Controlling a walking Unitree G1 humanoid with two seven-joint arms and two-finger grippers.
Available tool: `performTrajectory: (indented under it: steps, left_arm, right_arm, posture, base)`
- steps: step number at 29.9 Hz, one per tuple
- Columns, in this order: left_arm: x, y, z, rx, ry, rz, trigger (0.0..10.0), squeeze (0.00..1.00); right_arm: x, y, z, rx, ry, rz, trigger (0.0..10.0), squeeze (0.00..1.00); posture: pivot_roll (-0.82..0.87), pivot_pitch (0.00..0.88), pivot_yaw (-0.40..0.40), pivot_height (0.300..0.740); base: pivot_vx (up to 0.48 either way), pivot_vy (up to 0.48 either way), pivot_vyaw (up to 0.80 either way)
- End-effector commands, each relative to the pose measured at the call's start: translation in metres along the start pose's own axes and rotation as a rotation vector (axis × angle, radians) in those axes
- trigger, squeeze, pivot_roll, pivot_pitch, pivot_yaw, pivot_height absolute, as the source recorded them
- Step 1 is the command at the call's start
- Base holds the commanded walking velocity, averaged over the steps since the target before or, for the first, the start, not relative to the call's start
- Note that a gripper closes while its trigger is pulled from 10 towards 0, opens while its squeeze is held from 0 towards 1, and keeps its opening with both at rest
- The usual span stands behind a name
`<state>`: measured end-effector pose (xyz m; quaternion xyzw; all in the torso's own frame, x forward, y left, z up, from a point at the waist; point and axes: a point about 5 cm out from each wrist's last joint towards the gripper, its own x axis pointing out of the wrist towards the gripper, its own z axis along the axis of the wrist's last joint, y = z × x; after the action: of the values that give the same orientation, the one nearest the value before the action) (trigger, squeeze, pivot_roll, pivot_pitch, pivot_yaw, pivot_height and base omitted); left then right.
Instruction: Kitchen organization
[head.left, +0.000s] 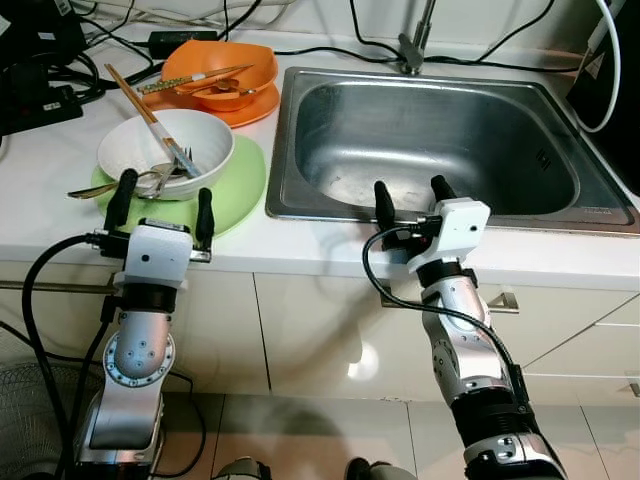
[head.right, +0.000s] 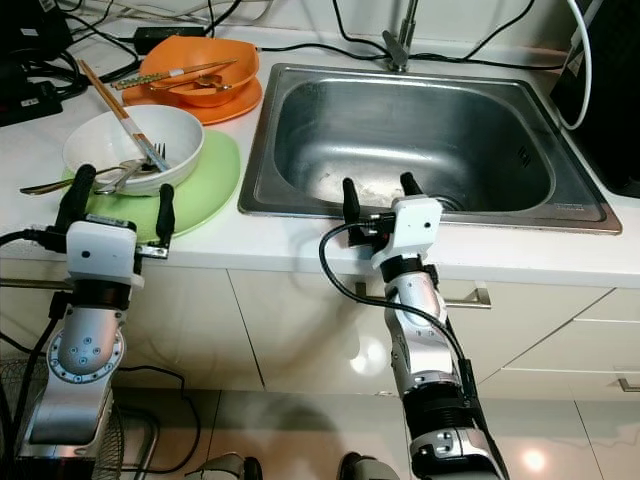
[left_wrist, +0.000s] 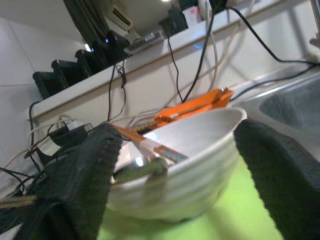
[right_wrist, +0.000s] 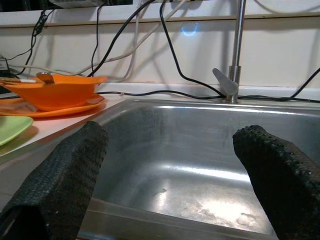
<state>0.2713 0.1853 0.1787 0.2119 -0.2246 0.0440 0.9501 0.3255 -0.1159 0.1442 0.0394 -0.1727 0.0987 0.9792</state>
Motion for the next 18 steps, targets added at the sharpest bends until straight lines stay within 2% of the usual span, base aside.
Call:
performTrajectory:
  steps: [1, 6, 8, 10, 18]
  left_arm:
    - [0.0013, -0.0028, -0.0003, -0.016, -0.002, -0.004, 1.9, 0.0]
    - [0.0031, -0.0044, 0.0012, -0.02, -0.01, -0.004, 2.0, 0.0]
    - [0.004, -0.0047, 0.0018, -0.021, -0.013, -0.003, 2.5, 0.0]
    - [0.0045, -0.0048, 0.0022, -0.022, -0.015, -0.002, 2.0, 0.0]
    - [0.0059, -0.0046, 0.0039, -0.022, -0.022, 0.002, 2.2, 0.0]
  right_arm:
    - [-0.0016, -0.0044, 0.0006, -0.002, -0.006, -0.015, 10.0, 0.0]
    - [-0.0018, -0.0045, 0.0006, -0.002, -0.007, -0.016, 10.0, 0.0]
    - [-0.002, -0.0047, 0.0005, -0.002, -0.006, -0.017, 10.0, 0.0]
    - [-0.0022, -0.005, 0.0004, -0.003, -0.006, -0.019, 10.0, 0.0]
    - [-0.0024, -0.0046, 0.0001, -0.002, -0.004, -0.019, 10.0, 0.0]
  posture:
    - [0.08, 0.106, -0.039, 0.74]
    - [0.08, 0.105, -0.039, 0.74]
    - [0.08, 0.107, -0.038, 0.74]
    - [0.08, 0.107, -0.038, 0.74]
    - [0.08, 0.107, -0.037, 0.74]
  base:
    - [0.0, 0.0, 0.0]
    - [0.0, 0.0, 0.0]
    - [0.0, 0.0, 0.0]
    - [0.0, 0.0, 0.0]
    - [0.0, 0.0, 0.0]
